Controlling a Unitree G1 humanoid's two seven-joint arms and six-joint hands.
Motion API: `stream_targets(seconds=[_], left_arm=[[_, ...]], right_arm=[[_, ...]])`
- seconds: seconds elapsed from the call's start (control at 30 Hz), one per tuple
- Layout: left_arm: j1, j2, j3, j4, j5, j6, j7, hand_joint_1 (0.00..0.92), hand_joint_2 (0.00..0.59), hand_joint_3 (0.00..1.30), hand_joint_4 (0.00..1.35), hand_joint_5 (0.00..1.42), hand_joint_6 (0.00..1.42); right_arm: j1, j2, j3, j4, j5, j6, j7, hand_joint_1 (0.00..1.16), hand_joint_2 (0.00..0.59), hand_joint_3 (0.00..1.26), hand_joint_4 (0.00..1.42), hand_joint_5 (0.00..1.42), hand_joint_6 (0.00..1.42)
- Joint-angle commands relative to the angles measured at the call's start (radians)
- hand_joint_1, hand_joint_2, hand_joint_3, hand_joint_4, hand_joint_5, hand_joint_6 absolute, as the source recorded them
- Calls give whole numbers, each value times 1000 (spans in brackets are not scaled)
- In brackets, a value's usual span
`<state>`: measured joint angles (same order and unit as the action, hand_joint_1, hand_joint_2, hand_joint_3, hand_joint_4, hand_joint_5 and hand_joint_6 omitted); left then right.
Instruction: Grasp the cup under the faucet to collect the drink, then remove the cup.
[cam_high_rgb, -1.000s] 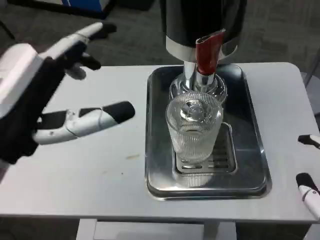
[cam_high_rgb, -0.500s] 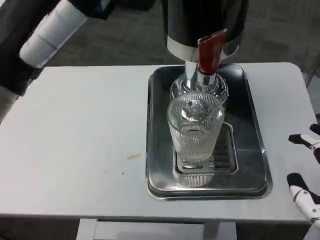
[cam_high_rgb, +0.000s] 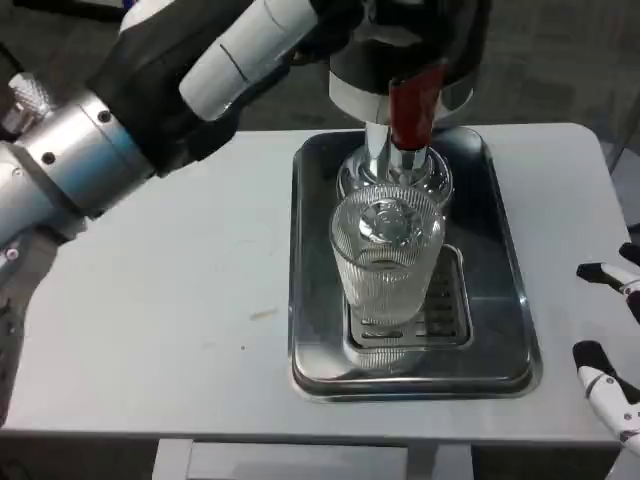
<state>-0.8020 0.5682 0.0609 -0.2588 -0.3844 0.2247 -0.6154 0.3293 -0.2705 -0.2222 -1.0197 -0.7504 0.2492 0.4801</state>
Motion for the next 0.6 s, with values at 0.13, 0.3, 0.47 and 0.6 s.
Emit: stream_targets(seconds=[0.13,0.3,0.47,0.6], left_arm=[[-37,-37,-51,61,41,-4,-18,0,40,206,185,297,213],[-30,-58,-92,91,76,-12,-29,0,40,205,178,293,196],[-13,-61,-121,99,116,-24,-53,0,41,202,178,286,193],[-2,-56,-138,104,148,-39,-70,0,41,198,173,284,192]], right_arm=[[22,11,0,-1,9,-7,-20,331,516,156,0,0,31],[29,8,-10,-4,22,-6,-22,331,516,156,0,0,31],[30,3,-24,-6,37,-1,-17,331,516,156,0,0,31],[33,-2,-31,-7,48,0,-16,331,516,156,0,0,31]])
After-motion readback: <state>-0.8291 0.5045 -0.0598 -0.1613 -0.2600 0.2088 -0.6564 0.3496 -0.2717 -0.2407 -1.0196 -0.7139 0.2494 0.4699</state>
